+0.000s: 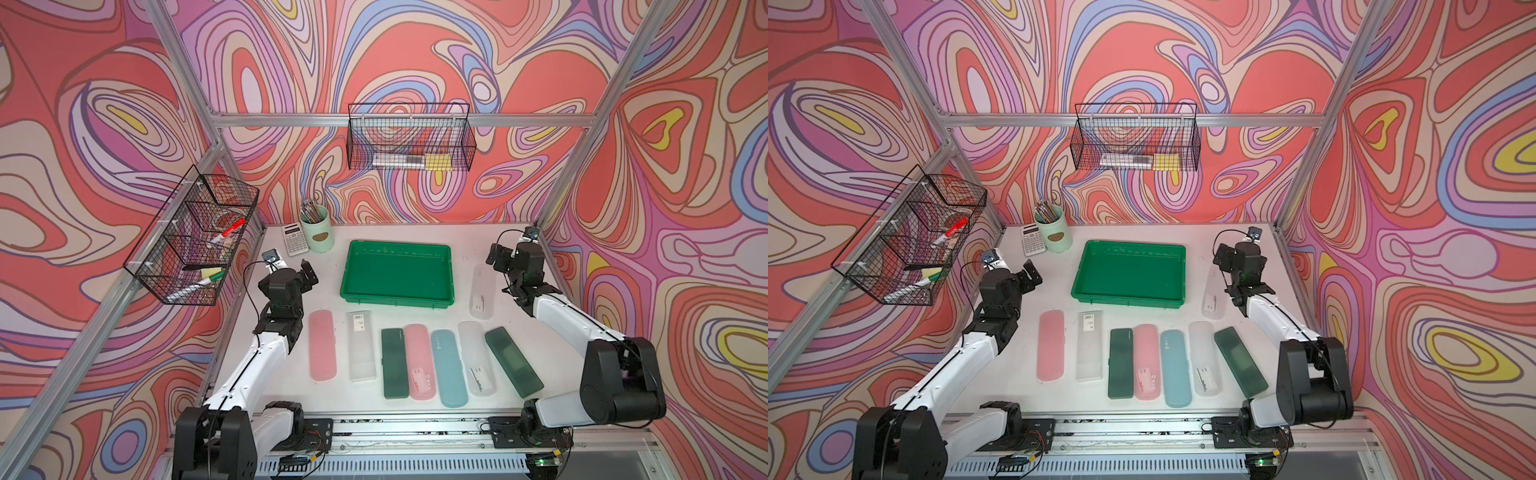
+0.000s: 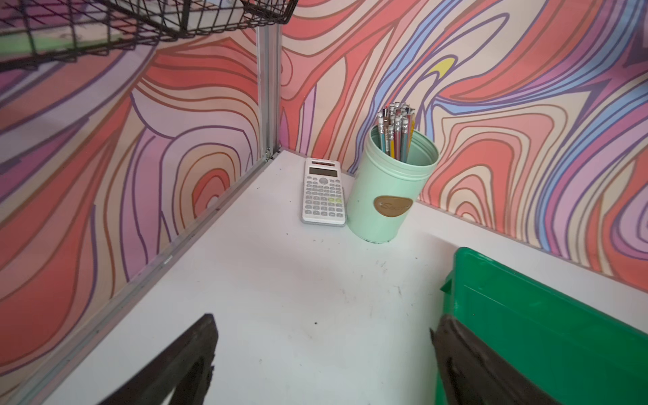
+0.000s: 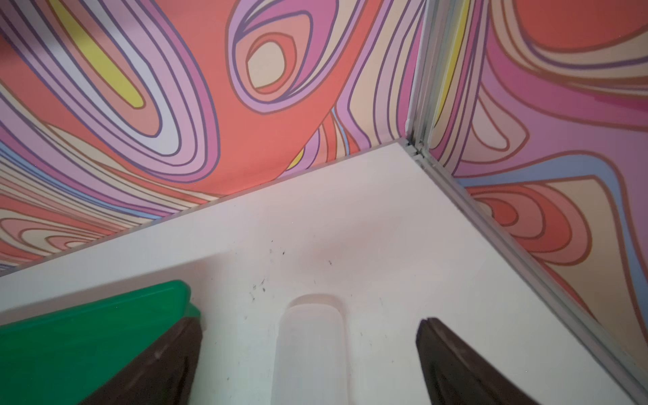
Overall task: Put the pencil case into the storage box
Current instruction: Pick up the pencil case from the center of the board.
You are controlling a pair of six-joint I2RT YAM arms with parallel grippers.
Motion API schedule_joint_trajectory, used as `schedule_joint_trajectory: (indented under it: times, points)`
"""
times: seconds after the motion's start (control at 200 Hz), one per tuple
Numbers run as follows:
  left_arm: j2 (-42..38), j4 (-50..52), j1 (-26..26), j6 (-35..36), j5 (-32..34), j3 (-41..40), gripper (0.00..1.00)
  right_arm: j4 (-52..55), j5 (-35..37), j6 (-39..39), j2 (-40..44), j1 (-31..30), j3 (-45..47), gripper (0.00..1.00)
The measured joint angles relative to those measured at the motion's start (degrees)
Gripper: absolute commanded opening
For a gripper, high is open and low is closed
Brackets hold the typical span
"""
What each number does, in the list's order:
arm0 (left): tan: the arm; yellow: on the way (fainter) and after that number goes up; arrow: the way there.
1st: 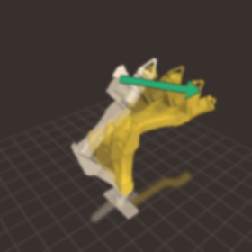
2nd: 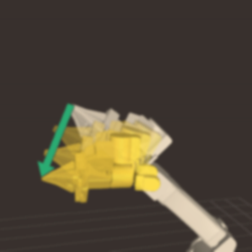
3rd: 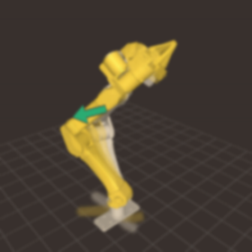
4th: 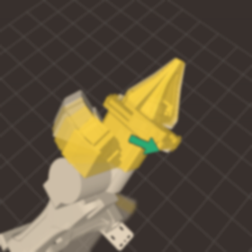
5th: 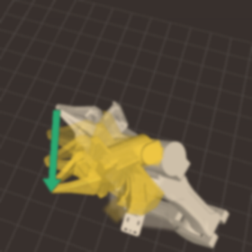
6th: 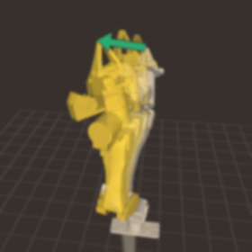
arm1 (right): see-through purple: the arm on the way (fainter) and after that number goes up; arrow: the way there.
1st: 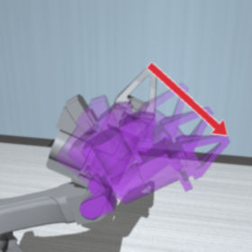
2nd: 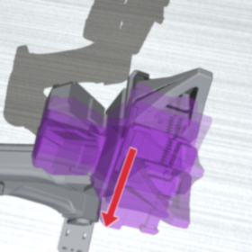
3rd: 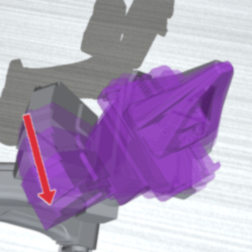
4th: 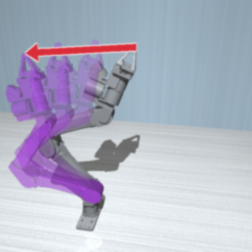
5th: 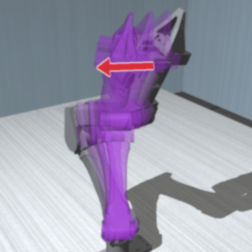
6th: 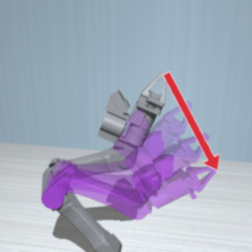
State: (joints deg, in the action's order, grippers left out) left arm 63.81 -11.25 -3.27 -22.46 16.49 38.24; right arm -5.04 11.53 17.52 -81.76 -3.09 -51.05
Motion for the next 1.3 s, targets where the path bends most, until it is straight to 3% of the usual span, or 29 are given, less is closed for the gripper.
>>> schedule_joint_trajectory:
  times: [0.23,0.461,0.881,1.302]
  points:
    - [6.16,14.4,-3.76,-7.85,-11.8,8.09,0.99,20.33,-8.83,6.84,-0.48,0.0,-0.76,0.96]
    - [7.78,19.89,-12.2,-9.49,-15.87,9.7,0.99,29.4,-14.91,9.27,-2.45,-0.35,-0.83,0.94]
    - [9.27,22.47,-12.13,-9.99,-17.2,12.17,0.99,35.01,-11.76,10.21,-10.88,-5.25,-3.93,0.94]
    - [9.27,22.51,-12.13,-9.97,-19.17,12.17,0.99,37.2,-7.91,10.12,-15.13,-5.62,-6.97,0.94]
